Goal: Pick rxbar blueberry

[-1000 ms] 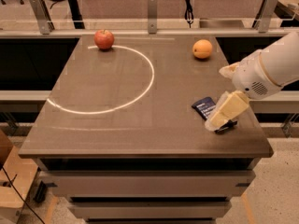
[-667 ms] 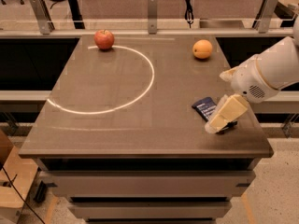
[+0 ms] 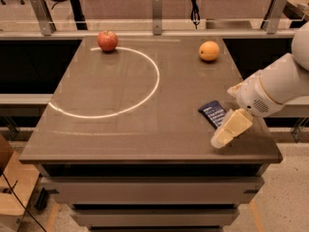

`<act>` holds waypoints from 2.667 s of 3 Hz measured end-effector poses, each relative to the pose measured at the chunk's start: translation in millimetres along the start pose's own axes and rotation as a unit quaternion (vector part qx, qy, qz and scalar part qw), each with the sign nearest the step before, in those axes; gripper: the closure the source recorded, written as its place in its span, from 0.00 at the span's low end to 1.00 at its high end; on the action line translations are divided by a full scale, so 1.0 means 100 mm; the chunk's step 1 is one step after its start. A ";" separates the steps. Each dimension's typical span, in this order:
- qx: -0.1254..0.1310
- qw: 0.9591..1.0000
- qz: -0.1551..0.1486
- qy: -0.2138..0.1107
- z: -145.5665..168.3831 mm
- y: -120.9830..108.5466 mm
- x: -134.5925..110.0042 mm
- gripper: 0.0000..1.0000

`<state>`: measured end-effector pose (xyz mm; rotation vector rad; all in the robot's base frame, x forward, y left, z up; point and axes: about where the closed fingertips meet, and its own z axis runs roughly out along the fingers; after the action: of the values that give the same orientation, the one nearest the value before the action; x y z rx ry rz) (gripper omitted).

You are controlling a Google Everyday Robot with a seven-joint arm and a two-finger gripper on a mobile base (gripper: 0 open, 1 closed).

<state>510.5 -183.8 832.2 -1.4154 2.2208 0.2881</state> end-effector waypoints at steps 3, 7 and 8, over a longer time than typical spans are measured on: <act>-0.003 1.000 -0.005 0.023 0.08 0.08 0.02 0.65; 0.037 0.997 -0.050 -0.041 -0.40 -0.18 -0.59 1.00; 0.063 0.989 -0.103 -0.081 -0.79 -0.40 -1.07 1.00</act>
Offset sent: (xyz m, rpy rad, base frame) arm -0.0072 0.0048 -0.0159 -0.0635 0.0285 0.0091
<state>560.1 -150.6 957.5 -1.4822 1.9118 0.1814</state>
